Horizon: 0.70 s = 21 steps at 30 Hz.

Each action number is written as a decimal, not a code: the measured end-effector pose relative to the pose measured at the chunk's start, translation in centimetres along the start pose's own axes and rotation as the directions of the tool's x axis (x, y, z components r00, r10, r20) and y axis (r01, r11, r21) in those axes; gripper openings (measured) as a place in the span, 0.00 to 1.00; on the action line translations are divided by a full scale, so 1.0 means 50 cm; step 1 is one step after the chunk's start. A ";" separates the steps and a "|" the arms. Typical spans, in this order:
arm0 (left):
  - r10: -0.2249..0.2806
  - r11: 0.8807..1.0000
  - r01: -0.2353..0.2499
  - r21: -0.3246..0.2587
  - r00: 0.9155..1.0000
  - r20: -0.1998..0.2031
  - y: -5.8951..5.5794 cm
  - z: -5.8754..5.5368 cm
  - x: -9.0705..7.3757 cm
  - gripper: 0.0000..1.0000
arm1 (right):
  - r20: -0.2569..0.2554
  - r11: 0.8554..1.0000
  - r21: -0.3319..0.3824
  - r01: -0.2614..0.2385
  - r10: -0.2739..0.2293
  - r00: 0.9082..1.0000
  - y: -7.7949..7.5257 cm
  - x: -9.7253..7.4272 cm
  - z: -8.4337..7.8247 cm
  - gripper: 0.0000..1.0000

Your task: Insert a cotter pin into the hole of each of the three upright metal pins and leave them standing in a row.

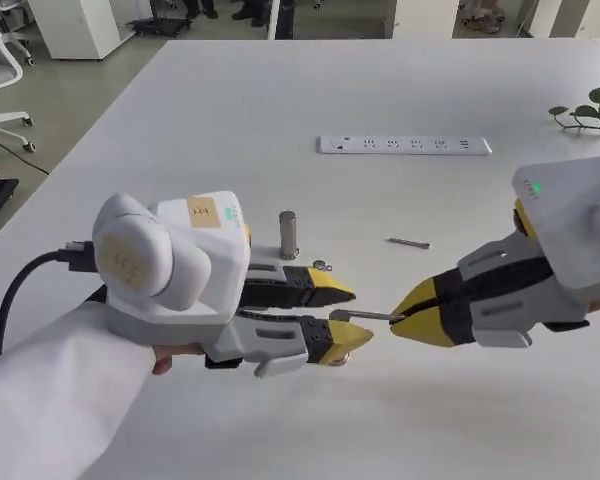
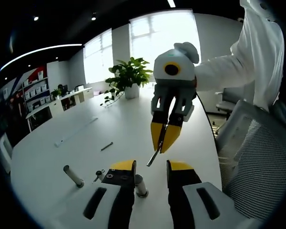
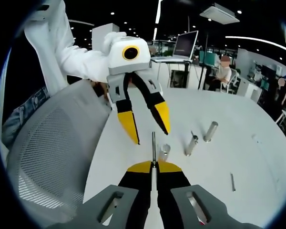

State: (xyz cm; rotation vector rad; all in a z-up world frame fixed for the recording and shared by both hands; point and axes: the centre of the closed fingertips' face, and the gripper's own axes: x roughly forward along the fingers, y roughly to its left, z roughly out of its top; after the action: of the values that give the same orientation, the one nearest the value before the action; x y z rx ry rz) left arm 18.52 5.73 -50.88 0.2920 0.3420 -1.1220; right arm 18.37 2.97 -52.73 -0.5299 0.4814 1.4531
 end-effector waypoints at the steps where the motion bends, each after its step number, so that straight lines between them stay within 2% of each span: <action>1: 0.015 1.000 -0.015 0.000 1.000 -0.008 0.007 -0.007 0.002 0.25 | -0.008 1.000 -0.001 0.007 -0.007 1.000 -0.003 0.000 -0.005 0.00; 3: 0.037 0.999 -0.038 -0.013 0.999 -0.035 0.017 -0.026 0.006 0.25 | -0.029 1.000 -0.002 0.016 -0.016 0.999 -0.009 0.003 -0.019 0.00; 6: 0.057 0.998 -0.058 -0.024 0.997 -0.050 0.025 -0.043 0.014 0.26 | -0.041 1.000 0.001 0.014 -0.014 0.999 -0.016 0.013 -0.037 0.00; 12: 0.066 0.995 -0.071 -0.069 0.995 -0.075 0.032 -0.075 0.030 0.26 | -0.062 1.000 0.002 0.010 -0.010 0.998 -0.016 0.024 -0.047 0.00; 16: 0.091 0.991 -0.099 -0.086 0.991 -0.096 0.044 -0.095 0.035 0.27 | -0.077 1.000 -0.002 0.003 -0.004 0.997 -0.018 0.031 -0.055 0.00; 21: 0.077 0.990 -0.089 -0.109 0.991 -0.111 0.046 -0.112 0.045 0.26 | -0.086 1.000 -0.002 -0.005 0.005 0.996 -0.023 0.035 -0.060 0.00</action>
State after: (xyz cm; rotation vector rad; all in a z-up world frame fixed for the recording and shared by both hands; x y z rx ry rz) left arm 20.84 7.02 -56.79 0.2630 0.4825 -1.0029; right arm 19.64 2.51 -56.12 -0.5956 0.5494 1.4396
